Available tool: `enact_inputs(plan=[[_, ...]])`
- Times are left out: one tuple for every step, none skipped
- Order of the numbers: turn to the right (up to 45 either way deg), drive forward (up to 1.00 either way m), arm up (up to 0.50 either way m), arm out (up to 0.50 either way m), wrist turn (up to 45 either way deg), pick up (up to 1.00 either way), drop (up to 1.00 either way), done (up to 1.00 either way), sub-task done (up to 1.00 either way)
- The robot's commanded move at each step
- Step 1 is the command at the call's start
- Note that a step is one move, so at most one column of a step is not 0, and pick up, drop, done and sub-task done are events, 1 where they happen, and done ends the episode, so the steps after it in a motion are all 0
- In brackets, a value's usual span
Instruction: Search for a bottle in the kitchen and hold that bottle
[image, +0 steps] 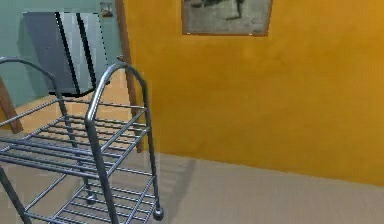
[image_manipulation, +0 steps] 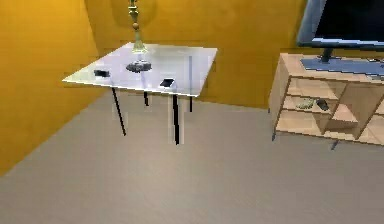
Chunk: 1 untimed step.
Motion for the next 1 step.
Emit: enact_inputs(plan=[[0.0, 1.00, 0.00, 0.00, 0.0, 0.00, 0.00, 0.00, 0.00]])
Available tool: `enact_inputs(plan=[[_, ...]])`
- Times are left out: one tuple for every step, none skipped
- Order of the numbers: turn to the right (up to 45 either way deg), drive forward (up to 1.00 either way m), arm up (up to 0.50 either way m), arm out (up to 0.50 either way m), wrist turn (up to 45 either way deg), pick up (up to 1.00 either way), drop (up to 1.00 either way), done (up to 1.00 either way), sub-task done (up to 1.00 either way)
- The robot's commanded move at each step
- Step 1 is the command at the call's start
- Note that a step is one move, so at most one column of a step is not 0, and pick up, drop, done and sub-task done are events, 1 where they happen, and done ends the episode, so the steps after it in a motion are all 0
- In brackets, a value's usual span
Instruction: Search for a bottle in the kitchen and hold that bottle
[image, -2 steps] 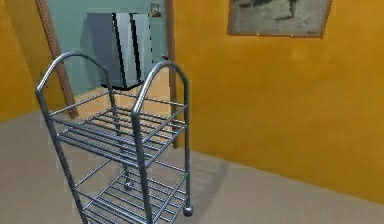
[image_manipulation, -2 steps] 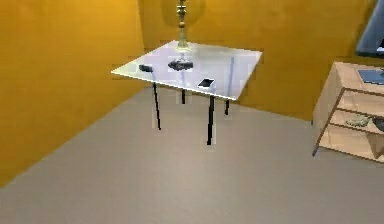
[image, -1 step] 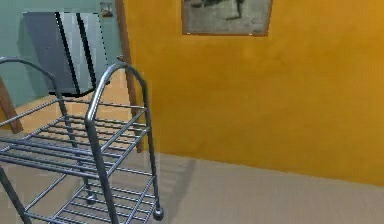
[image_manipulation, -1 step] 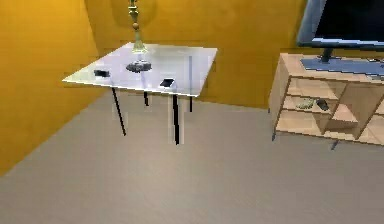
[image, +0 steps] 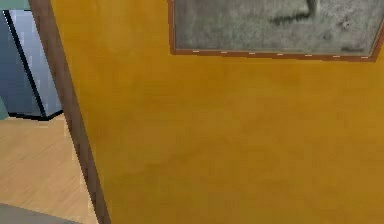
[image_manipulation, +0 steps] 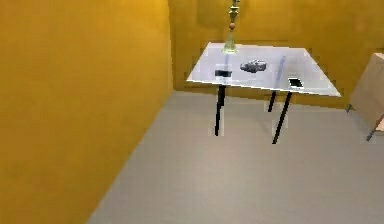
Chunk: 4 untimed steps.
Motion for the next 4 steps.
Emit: enact_inputs(plan=[[12.0, 0.00, 0.00, 0.00, 0.0, 0.00, 0.00, 0.00, 0.00], [0.0, 0.15, 0.00, 0.00, 0.0, 0.00, 0.00, 0.00, 0.00], [-33.0, 0.00, 0.00, 0.00, 0.0, 0.00, 0.00, 0.00, 0.00], [0.0, 0.20, 0.00, 0.00, 0.0, 0.00, 0.00, 0.00, 0.00]])
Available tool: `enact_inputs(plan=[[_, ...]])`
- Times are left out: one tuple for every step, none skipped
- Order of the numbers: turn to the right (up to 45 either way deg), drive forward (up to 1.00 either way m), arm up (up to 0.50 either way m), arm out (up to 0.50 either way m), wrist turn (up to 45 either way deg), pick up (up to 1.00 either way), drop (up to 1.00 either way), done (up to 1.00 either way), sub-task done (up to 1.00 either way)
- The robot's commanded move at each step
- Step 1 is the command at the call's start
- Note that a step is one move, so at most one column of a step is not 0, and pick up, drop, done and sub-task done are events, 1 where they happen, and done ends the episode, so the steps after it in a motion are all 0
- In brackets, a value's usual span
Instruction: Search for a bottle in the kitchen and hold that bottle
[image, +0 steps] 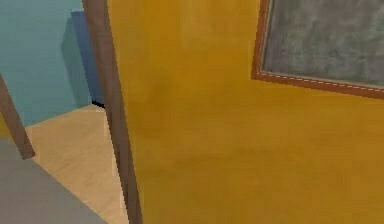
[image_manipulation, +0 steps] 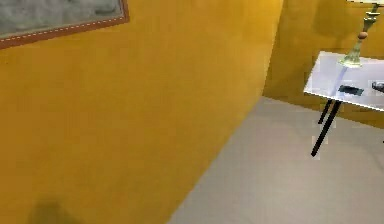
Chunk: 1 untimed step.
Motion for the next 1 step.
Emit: enact_inputs(plan=[[-33.0, 0.00, 0.00, 0.00, 0.0, 0.00, 0.00, 0.00, 0.00]])
